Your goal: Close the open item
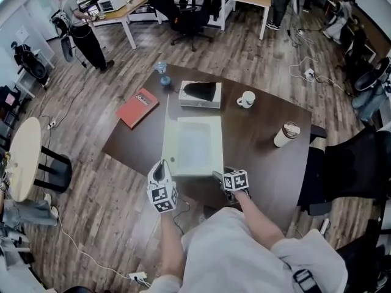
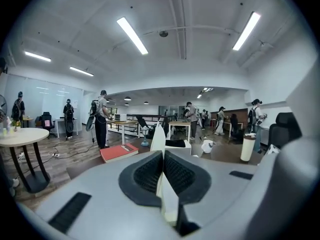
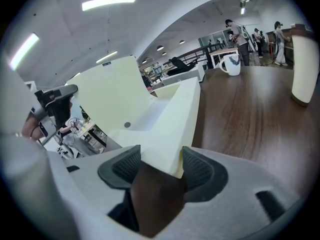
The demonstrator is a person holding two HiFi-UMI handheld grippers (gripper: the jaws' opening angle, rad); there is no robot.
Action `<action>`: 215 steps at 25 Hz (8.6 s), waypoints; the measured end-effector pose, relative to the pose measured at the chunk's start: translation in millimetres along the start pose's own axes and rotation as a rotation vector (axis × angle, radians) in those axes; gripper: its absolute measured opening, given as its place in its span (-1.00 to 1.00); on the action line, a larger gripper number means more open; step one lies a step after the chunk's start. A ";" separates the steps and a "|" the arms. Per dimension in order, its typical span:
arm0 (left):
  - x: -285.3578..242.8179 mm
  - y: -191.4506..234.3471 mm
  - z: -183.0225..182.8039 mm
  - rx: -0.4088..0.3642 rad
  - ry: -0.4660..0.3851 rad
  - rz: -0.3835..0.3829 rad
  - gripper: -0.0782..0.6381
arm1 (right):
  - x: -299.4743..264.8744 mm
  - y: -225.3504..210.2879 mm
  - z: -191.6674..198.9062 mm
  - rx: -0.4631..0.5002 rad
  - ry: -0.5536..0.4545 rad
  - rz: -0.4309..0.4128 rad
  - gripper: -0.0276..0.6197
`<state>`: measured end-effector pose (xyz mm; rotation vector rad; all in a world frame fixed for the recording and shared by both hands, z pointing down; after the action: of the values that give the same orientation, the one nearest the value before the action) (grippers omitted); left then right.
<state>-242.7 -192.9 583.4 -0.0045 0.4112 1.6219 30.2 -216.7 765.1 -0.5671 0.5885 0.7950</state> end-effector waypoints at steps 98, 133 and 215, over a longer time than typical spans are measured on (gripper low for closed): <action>-24.8 -83.5 179.2 -0.667 0.588 0.364 -0.63 | -7.9 37.5 24.8 0.307 0.121 -0.190 -0.23; -21.9 -75.8 180.2 -0.452 0.721 0.553 -0.32 | -28.1 42.2 -81.9 0.433 -0.088 -0.094 -0.34; 155.5 -150.7 105.4 0.130 0.243 0.074 -0.33 | 196.9 71.8 35.9 0.347 -0.278 -0.089 -0.20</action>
<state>-87.8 -9.7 604.1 -0.0893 0.7106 1.6709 94.1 -56.5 640.7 -0.1589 0.4278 0.6550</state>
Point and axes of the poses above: the fingertips, and each gripper's own axes: x backward along the fingers, y to its left, z out of its underside, the point moved 7 cm from there along x, backward along the fingers, and after that the axes turned 14 degrees about x, right-handed, at the moved point
